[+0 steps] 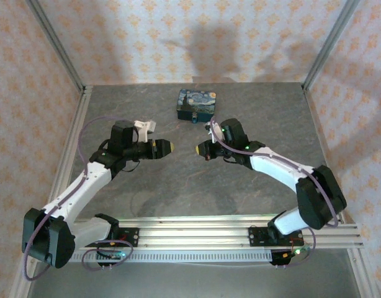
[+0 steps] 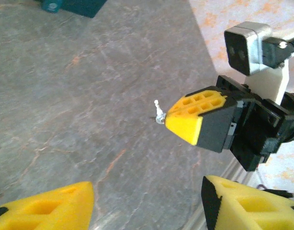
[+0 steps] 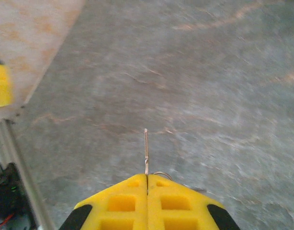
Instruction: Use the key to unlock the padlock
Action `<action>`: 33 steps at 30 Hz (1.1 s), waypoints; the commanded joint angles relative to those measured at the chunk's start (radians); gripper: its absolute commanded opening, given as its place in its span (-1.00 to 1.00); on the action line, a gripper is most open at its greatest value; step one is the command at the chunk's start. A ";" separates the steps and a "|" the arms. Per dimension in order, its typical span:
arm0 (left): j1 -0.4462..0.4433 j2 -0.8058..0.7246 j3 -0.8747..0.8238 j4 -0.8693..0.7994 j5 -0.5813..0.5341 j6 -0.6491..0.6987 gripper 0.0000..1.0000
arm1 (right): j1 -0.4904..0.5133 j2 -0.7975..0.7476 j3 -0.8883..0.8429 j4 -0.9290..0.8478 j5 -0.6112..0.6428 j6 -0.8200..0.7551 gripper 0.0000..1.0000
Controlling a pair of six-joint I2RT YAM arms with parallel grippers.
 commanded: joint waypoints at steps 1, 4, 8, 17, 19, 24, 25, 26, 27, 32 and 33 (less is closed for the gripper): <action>0.005 0.015 0.051 0.087 0.107 0.005 0.18 | 0.002 -0.035 0.027 0.024 -0.137 -0.054 -1.00; 0.006 0.028 0.065 0.129 0.176 0.043 0.15 | 0.003 -0.018 0.066 0.023 -0.229 -0.013 -1.00; 0.006 0.043 0.080 0.183 0.235 0.057 0.15 | 0.005 0.001 0.092 0.073 -0.313 0.060 -1.00; 0.006 0.103 0.088 0.254 0.264 0.037 0.03 | 0.017 0.010 0.133 0.101 -0.363 0.107 -1.00; 0.005 0.114 0.080 0.293 0.277 0.018 -0.01 | 0.018 0.012 0.138 0.102 -0.373 0.112 -1.00; 0.006 0.133 0.076 0.339 0.307 -0.003 -0.14 | 0.021 0.012 0.143 0.102 -0.390 0.121 -1.00; 0.006 0.133 0.076 0.337 0.309 -0.003 -0.16 | 0.019 0.011 0.145 0.103 -0.390 0.122 -1.00; 0.006 0.133 0.078 0.337 0.312 -0.003 -0.19 | 0.019 0.014 0.145 0.106 -0.389 0.122 -1.00; 0.005 0.135 0.079 0.335 0.314 -0.003 -0.21 | 0.020 0.013 0.145 0.107 -0.390 0.124 -1.00; 0.005 0.137 0.078 0.314 0.318 0.005 -0.28 | 0.021 0.019 0.144 0.127 -0.394 0.137 -1.00; 0.006 0.137 0.079 0.308 0.316 0.009 -0.28 | 0.020 0.019 0.145 0.132 -0.398 0.142 -1.00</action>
